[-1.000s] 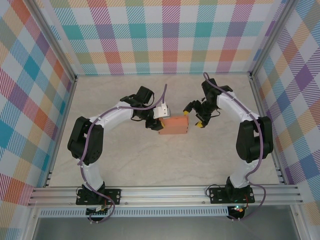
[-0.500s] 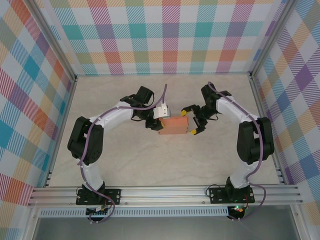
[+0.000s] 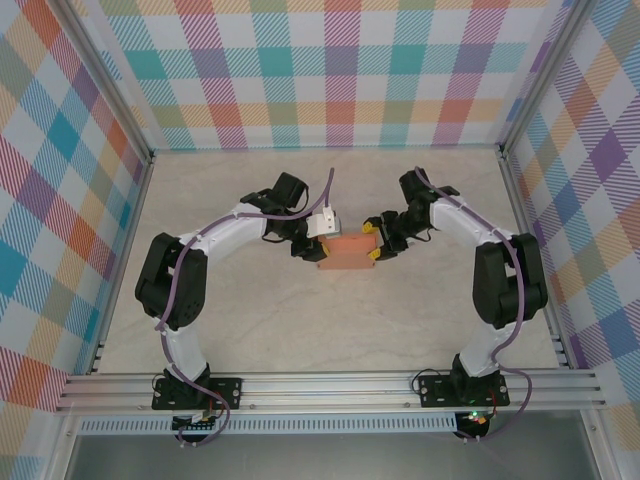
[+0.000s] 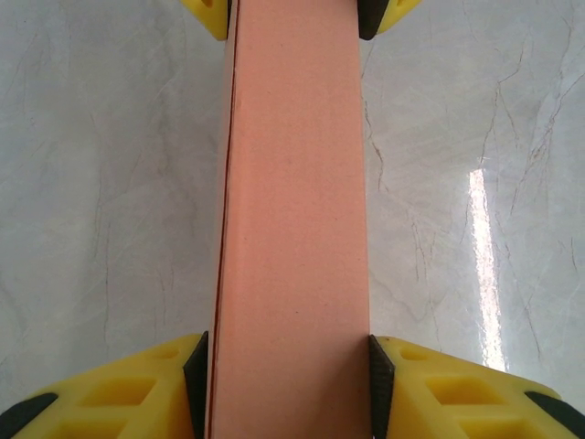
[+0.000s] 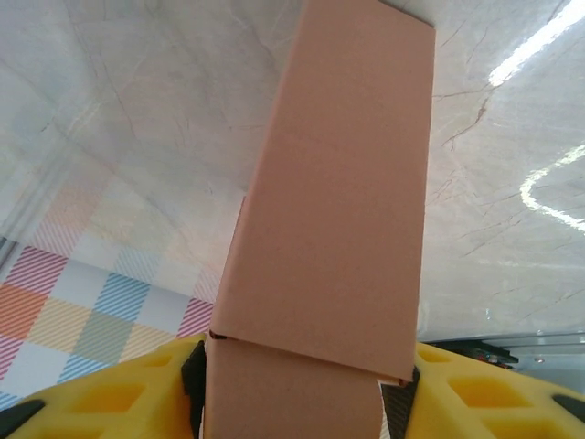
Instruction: Fold the paper box
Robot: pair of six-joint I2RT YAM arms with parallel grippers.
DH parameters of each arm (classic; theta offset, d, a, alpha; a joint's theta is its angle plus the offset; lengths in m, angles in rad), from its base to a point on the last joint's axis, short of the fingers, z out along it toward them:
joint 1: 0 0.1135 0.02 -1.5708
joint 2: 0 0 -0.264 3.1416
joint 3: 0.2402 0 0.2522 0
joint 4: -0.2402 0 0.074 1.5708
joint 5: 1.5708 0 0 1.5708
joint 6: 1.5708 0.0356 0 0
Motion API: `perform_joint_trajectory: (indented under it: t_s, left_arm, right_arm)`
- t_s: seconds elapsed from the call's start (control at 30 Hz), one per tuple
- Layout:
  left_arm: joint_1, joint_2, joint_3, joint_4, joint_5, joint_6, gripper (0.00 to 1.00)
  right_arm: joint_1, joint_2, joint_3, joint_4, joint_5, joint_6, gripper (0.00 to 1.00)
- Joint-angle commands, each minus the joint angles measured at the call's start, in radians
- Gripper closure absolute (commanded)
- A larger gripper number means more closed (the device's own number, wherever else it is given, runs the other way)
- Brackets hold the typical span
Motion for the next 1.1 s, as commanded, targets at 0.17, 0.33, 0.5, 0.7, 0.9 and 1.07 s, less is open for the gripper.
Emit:
perform_joint_trajectory:
  t_s: [0.17,0.33,0.5,0.7,0.9,1.07]
  left_arm:
    - [0.028,-0.061,-0.051,-0.020,0.051,-0.063,0.52]
    - [0.034,-0.057,-0.052,-0.036,0.031,-0.049,0.52]
    - [0.032,-0.035,-0.051,-0.033,0.037,-0.048,0.52]
    - [0.032,-0.039,-0.063,-0.014,0.028,-0.047,0.52]
    - [0.034,-0.069,-0.072,0.011,0.031,-0.081,0.50]
    - [0.034,-0.173,-0.085,0.121,0.016,-0.227,0.45]
  right_arm:
    - [0.011,0.042,0.003,-0.041,0.055,0.089,0.52]
    - [0.011,0.058,0.022,-0.046,0.025,0.074,0.25]
    - [0.011,0.065,0.017,-0.049,0.033,0.071,0.22]
    - [0.015,0.089,0.020,-0.041,0.019,0.078,0.35]
    - [0.016,0.092,0.018,-0.038,0.034,0.103,0.51]
    - [0.017,0.082,0.011,-0.044,0.055,0.130,0.55]
